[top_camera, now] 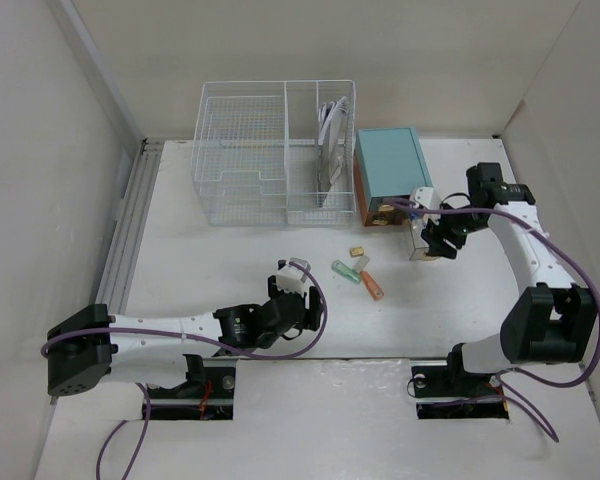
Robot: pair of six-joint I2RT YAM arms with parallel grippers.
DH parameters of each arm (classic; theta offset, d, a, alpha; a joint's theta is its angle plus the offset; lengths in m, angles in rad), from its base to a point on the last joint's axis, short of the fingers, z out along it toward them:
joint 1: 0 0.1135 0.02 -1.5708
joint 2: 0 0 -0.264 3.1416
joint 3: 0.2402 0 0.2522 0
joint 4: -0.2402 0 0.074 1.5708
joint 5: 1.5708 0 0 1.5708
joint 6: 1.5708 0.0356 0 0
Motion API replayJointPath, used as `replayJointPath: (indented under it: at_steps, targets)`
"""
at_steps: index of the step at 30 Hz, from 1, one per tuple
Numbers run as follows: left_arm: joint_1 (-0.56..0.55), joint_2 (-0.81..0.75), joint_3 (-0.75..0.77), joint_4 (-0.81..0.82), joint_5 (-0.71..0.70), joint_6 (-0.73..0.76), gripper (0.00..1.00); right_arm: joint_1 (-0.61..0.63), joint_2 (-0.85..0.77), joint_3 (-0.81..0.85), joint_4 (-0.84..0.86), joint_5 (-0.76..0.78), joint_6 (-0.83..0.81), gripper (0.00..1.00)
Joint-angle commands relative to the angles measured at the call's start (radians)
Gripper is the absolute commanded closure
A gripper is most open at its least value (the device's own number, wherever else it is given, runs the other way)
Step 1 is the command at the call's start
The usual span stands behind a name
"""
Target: Organize the desk
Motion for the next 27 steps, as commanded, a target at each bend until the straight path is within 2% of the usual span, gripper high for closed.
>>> replayJointPath:
  at_steps: [1, 7, 11, 12, 15, 18, 19, 22, 26, 27]
  targets:
    - [0.001, -0.009, 0.004, 0.024, -0.001, -0.006, 0.37, -0.006, -0.024, 0.057, -0.040, -0.034, -0.003, 0.36]
    - [0.001, -0.009, -0.005, 0.024, -0.001, -0.006, 0.37, -0.006, -0.102, 0.091, -0.070, -0.081, -0.003, 0.39]
    - [0.001, -0.009, -0.005, 0.024, -0.001, -0.006, 0.37, -0.006, -0.113, 0.100, -0.122, -0.090, -0.038, 0.68]
    - [0.001, -0.009, -0.005, 0.033, -0.001, -0.006, 0.37, -0.006, -0.113, 0.083, -0.133, -0.090, -0.052, 0.80]
    - [0.001, -0.009, -0.005, 0.042, -0.001, -0.006, 0.37, -0.006, -0.113, 0.043, -0.201, -0.071, -0.121, 0.98]
    - [0.001, 0.000, 0.004, 0.051, -0.001, 0.005, 0.44, -0.006, -0.090, 0.014, -0.257, -0.037, -0.195, 1.00]
    - [0.001, 0.009, 0.016, 0.051, -0.001, 0.005, 0.50, -0.006, -0.076, 0.002, -0.268, -0.026, -0.218, 1.00]
    - [0.001, 0.034, 0.039, 0.060, -0.001, 0.023, 0.57, -0.006, -0.013, 0.002, -0.284, -0.012, -0.227, 1.00]
    - [0.001, 0.057, 0.050, 0.060, -0.001, 0.023, 0.57, -0.006, 0.042, 0.002, -0.206, -0.012, -0.171, 1.00]
    - [0.001, 0.057, 0.050, 0.071, -0.001, 0.023, 0.54, -0.006, 0.060, 0.002, -0.183, -0.003, -0.154, 1.00]
